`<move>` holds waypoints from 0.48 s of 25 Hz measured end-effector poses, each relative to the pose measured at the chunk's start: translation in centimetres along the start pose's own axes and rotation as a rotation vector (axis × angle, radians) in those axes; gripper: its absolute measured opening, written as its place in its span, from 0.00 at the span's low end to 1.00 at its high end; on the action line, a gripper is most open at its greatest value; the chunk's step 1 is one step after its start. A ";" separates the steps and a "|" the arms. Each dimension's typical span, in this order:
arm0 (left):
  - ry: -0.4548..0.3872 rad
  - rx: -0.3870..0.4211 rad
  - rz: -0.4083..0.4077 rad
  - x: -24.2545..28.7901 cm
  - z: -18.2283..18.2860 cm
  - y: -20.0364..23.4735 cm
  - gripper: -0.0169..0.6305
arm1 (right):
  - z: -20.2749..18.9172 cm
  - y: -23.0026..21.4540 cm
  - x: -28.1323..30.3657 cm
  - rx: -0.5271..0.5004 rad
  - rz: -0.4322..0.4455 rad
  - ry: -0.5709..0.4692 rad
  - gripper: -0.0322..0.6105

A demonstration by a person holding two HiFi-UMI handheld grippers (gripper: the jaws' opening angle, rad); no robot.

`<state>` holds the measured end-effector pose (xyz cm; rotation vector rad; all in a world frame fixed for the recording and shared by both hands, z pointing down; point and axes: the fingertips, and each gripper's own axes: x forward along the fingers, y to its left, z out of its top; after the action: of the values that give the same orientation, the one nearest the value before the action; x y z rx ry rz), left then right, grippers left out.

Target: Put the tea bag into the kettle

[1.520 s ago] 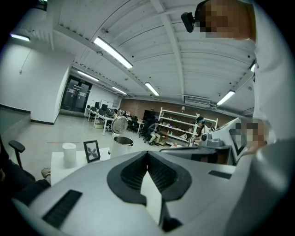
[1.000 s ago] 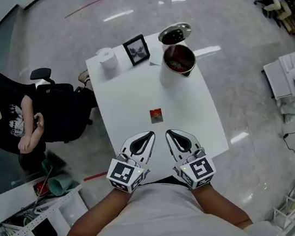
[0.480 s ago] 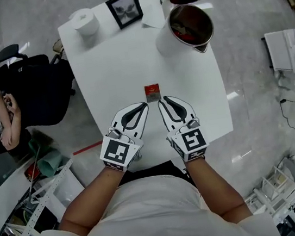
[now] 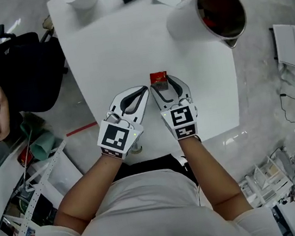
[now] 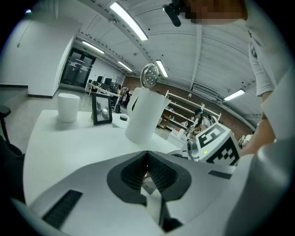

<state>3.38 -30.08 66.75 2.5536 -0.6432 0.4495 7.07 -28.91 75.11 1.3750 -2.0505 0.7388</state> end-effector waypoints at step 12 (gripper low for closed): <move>0.002 -0.032 0.004 -1.1 -0.8 0.4 0.04 | -2.3 0.2 1.4 -0.076 -0.032 0.061 0.42</move>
<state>2.16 -29.58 67.10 2.5217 -0.6498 0.4394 6.73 -28.08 77.65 1.3234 -1.9842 0.6743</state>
